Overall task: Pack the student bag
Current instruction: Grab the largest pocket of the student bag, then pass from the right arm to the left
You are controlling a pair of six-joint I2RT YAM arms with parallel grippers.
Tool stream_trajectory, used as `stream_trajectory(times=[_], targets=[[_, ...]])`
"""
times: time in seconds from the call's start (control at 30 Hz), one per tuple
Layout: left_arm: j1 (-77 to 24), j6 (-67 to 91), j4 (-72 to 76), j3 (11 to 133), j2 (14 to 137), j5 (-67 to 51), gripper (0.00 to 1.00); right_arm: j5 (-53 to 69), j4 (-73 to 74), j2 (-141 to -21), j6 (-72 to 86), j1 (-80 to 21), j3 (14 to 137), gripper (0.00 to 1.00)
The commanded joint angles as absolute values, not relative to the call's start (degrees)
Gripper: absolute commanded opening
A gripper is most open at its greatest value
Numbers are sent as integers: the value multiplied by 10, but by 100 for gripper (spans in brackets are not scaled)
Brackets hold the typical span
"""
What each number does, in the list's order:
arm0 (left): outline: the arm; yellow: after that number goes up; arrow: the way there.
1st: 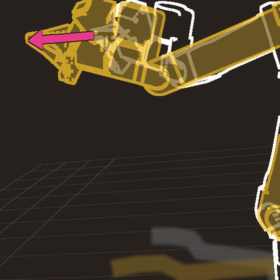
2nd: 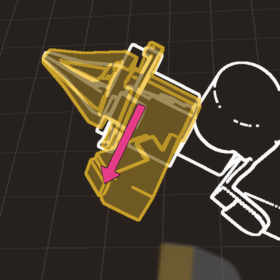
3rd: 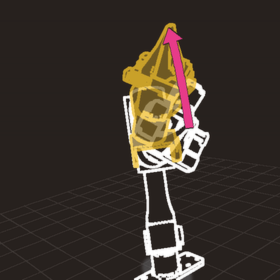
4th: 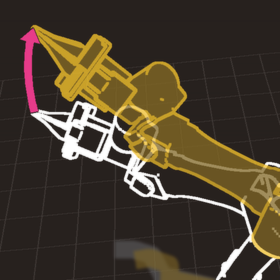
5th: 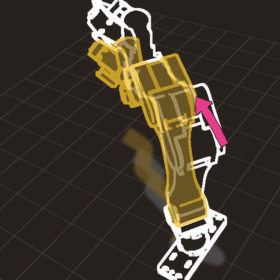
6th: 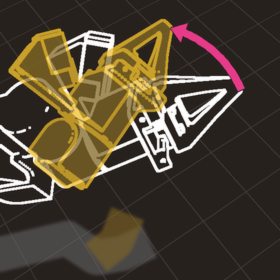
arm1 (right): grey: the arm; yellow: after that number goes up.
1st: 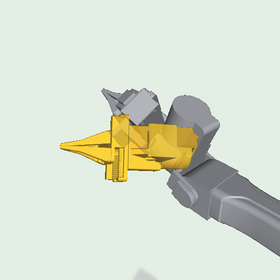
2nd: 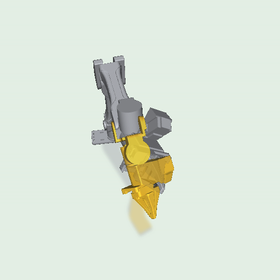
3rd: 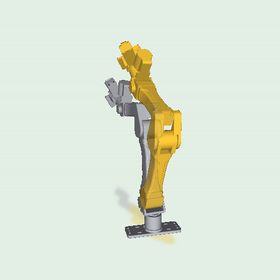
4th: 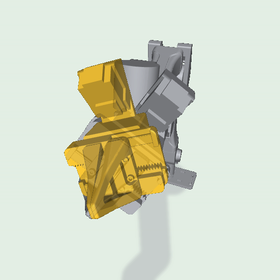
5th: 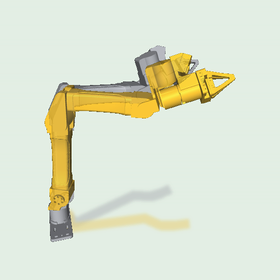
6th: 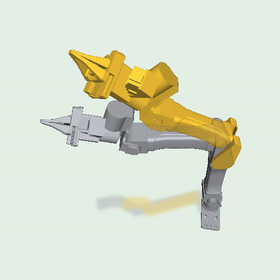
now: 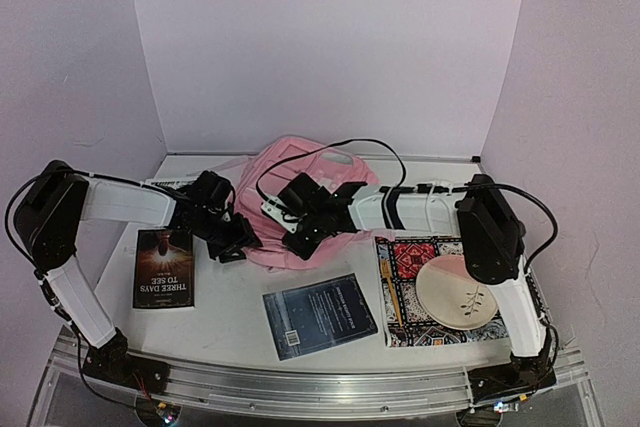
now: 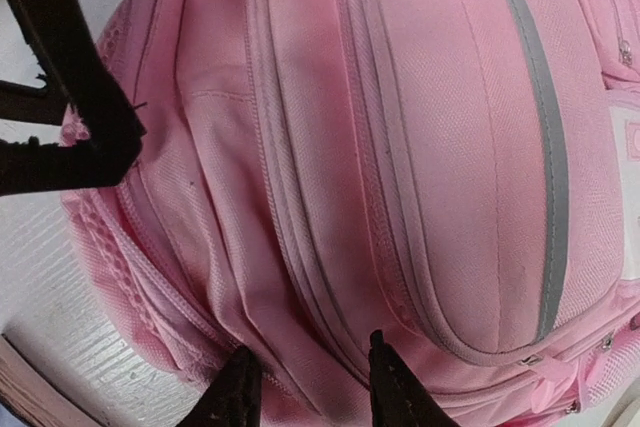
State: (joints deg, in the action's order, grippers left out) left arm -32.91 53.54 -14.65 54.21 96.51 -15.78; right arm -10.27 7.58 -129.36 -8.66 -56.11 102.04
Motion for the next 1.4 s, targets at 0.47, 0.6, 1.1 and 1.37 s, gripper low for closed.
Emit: stream_trajectory(times=[0.47, 0.6, 1.1, 1.37], targets=[[-334, 535, -151, 497, 940, -152, 56, -172, 96, -1221, -47, -547, 1056, 0], [-332, 537, -151, 492, 928, -144, 65, -125, 76, -1180, -7, -526, 1048, 0], [-301, 585, -119, 540, 824, -141, 81, -47, 38, -1136, 36, -518, 1019, 0], [-301, 649, -7, 553, 842, -213, 77, -32, 23, -1134, 47, -517, 1006, 0]])
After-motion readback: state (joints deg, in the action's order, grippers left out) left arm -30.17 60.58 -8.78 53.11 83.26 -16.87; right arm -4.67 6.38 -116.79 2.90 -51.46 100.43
